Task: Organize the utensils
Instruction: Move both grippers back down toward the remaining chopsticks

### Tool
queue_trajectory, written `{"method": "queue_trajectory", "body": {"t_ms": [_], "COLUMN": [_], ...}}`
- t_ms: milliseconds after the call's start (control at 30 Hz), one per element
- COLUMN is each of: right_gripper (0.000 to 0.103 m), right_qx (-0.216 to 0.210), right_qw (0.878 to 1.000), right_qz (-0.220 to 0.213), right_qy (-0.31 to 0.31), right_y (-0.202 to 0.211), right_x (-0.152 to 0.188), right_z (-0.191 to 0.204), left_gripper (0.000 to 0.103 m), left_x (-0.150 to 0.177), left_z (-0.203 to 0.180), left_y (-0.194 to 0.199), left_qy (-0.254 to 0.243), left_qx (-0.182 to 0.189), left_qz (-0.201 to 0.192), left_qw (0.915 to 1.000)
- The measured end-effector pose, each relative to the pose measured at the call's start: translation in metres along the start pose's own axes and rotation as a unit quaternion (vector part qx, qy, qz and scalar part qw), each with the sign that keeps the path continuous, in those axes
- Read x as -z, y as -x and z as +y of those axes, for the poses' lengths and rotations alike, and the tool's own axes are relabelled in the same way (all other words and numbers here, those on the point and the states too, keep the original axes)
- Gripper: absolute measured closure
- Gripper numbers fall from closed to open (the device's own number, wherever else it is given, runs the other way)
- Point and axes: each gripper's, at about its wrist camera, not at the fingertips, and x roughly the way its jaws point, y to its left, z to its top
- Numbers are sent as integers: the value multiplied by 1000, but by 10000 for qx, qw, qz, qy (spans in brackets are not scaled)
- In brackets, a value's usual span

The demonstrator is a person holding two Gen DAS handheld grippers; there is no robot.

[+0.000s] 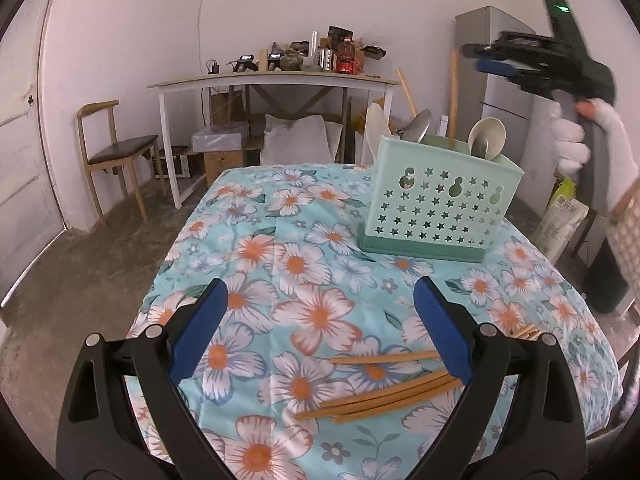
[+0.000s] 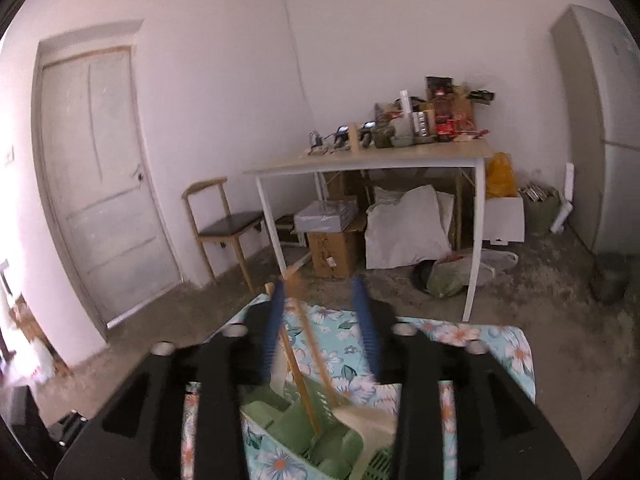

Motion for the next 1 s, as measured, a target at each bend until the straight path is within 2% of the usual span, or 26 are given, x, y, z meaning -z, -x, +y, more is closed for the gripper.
{"method": "queue_trajectory", "body": {"t_ms": [167, 300, 400, 567, 800, 1000], "right_gripper": [49, 33, 26, 24, 24, 24], "right_qx": [154, 300, 471, 1441, 1255, 1218], "right_qw": [9997, 9993, 9981, 9824, 9683, 9571], "right_qz": [-180, -103, 239, 1096, 1999, 2461], "right_qy": [-104, -183, -323, -463, -813, -929], "right_y": [51, 87, 101, 106, 99, 97], "right_x": [6, 28, 56, 108, 168, 202], "right_z": [-12, -18, -23, -23, -10, 13], "left_gripper": [13, 13, 13, 13, 13, 13], "left_x": [0, 0, 0, 3, 22, 44], "left_z": [1, 0, -3, -7, -3, 17], "left_y": [-1, 0, 4, 11, 24, 28], "left_qy": [110, 137, 81, -46, 32, 425], "left_qx": [73, 127, 121, -19, -225, -431], "left_qz": [20, 65, 38, 141, 498, 925], "left_qw": [9999, 9998, 9999, 9999, 9985, 9939]}}
